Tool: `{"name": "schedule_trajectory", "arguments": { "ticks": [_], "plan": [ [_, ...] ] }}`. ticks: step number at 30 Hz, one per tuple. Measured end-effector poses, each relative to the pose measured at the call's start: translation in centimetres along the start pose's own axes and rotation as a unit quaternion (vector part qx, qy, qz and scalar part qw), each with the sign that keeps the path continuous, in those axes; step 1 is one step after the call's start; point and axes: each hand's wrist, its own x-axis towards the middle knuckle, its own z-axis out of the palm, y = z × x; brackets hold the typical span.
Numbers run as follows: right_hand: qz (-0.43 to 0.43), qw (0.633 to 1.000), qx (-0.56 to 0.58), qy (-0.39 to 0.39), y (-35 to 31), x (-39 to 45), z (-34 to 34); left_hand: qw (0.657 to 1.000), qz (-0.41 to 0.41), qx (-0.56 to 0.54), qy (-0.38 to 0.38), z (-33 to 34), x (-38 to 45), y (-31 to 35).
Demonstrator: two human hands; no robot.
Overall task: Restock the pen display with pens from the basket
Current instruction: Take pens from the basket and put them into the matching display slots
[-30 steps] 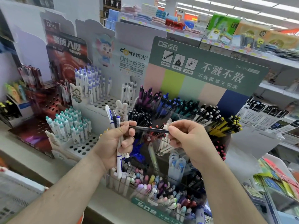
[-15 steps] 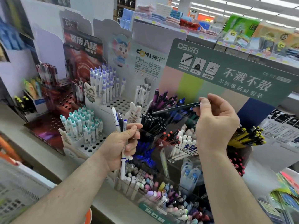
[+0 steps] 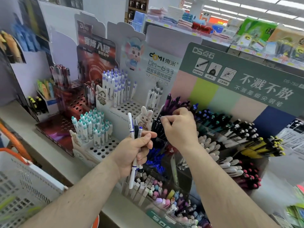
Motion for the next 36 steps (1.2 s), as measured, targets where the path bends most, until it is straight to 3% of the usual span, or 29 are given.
{"name": "schedule_trajectory", "arguments": {
  "ticks": [4,6,8,11,13,15,21,27,30,33,36],
  "plan": [
    [0.000,0.992,-0.120,-0.047,-0.4,-0.8,-0.3,0.999,0.005,0.027,0.020,0.3,-0.1,-0.1],
    [0.009,0.998,-0.055,-0.026,-0.8,-1.3,-1.1,0.998,0.012,0.036,0.048,0.6,-0.1,-0.1],
    [0.045,0.995,0.085,-0.005,-1.6,-2.7,-2.1,0.996,0.018,0.014,0.081,1.0,0.0,0.1],
    [0.081,0.971,0.189,-0.124,-2.6,-5.6,-3.2,0.990,0.043,-0.070,0.113,1.5,0.3,0.6],
    [0.097,0.951,0.190,-0.222,-3.0,-7.2,-3.2,0.982,0.058,-0.117,0.135,2.0,0.6,0.9],
    [0.102,0.947,0.171,-0.251,-3.0,-8.2,-2.8,0.977,0.067,-0.127,0.157,2.6,0.9,0.8],
    [0.100,0.954,0.226,-0.172,-1.4,-9.4,-3.4,0.967,0.086,-0.058,0.234,4.0,1.4,-0.1],
    [0.181,0.942,0.267,-0.091,2.0,-10.5,-5.3,0.981,0.084,-0.103,0.139,5.5,1.4,-0.5],
    [0.246,0.892,0.378,0.004,3.1,-10.8,-7.0,0.985,0.045,-0.144,0.087,6.2,1.3,-0.8],
    [0.313,0.804,0.496,0.099,4.0,-11.0,-8.4,0.987,0.002,-0.155,0.036,7.4,1.2,-1.6],
    [0.320,0.733,0.575,0.174,4.8,-11.2,-9.7,0.991,-0.042,-0.123,0.011,8.6,1.3,-2.5]
  ]
}}
